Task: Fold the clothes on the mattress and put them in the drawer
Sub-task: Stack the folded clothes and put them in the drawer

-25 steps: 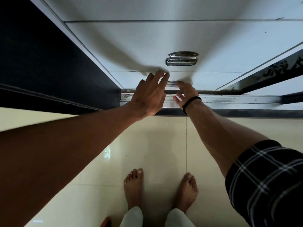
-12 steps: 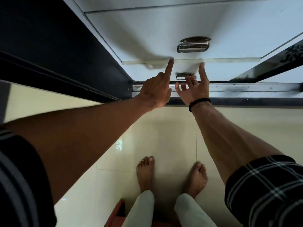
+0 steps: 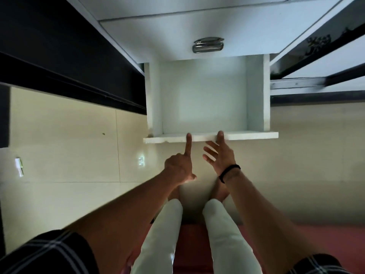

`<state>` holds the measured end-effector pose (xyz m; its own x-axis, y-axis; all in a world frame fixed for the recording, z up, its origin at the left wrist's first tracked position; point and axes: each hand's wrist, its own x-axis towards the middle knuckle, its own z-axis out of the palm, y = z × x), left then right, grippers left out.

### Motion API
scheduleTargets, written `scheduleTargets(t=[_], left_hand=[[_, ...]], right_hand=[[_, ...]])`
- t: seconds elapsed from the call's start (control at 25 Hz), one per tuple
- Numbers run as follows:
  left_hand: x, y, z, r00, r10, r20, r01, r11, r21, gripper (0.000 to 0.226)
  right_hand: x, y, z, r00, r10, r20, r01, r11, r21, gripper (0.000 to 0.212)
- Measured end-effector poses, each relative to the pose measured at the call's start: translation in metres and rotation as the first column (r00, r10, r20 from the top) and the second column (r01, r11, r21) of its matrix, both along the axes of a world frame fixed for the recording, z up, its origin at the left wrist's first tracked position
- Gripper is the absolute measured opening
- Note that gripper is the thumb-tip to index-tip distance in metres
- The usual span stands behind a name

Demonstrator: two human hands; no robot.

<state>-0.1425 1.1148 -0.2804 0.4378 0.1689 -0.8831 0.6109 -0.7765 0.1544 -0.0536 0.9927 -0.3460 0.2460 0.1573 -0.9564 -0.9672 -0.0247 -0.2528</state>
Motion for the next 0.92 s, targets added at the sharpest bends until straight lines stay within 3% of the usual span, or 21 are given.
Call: scheduleTargets(t=[0.16,0.32,0.4,0.52,0.6,0.72,0.92], left_hand=[[-0.012,-0.011,0.007,0.989,-0.017,-0.149,0.005,0.996,-0.084,0.149],[-0.002,-0.006,0.017,0.956,-0.076,-0.284,0.027,0.985,-0.171,0.138],[0.006,-0.003,0.026,0.973,0.035,-0.229,-0.072,0.985,-0.158,0.117],[0.017,-0.004,0.048,0.982,0.188,-0.009,-0.188,0.978,-0.086,0.068],[0.033,-0.011,0.073,0.967,0.253,0.025,-0.25,0.964,-0.091,0.048],[0.074,-0.039,0.119,0.951,0.305,0.042,-0.296,0.943,-0.156,0.032],[0.135,-0.164,0.192,0.991,0.039,0.129,-0.011,0.978,-0.207,0.021]], right_hand=[[-0.001,-0.013,0.015,0.99,0.111,-0.086,-0.122,0.984,-0.127,0.04],[-0.003,-0.009,0.033,0.979,0.092,-0.181,-0.13,0.969,-0.209,0.028],[-0.009,-0.012,0.045,0.983,0.094,-0.159,-0.13,0.963,-0.236,0.025],[-0.017,-0.032,0.083,0.985,0.149,-0.084,-0.162,0.968,-0.19,0.019],[-0.015,-0.057,0.12,0.986,0.16,-0.045,-0.166,0.972,-0.169,0.02],[-0.008,-0.106,0.163,0.999,0.022,0.03,-0.016,0.984,-0.179,0.021],[-0.015,-0.236,0.218,0.941,-0.297,0.165,0.327,0.924,-0.201,0.021]])
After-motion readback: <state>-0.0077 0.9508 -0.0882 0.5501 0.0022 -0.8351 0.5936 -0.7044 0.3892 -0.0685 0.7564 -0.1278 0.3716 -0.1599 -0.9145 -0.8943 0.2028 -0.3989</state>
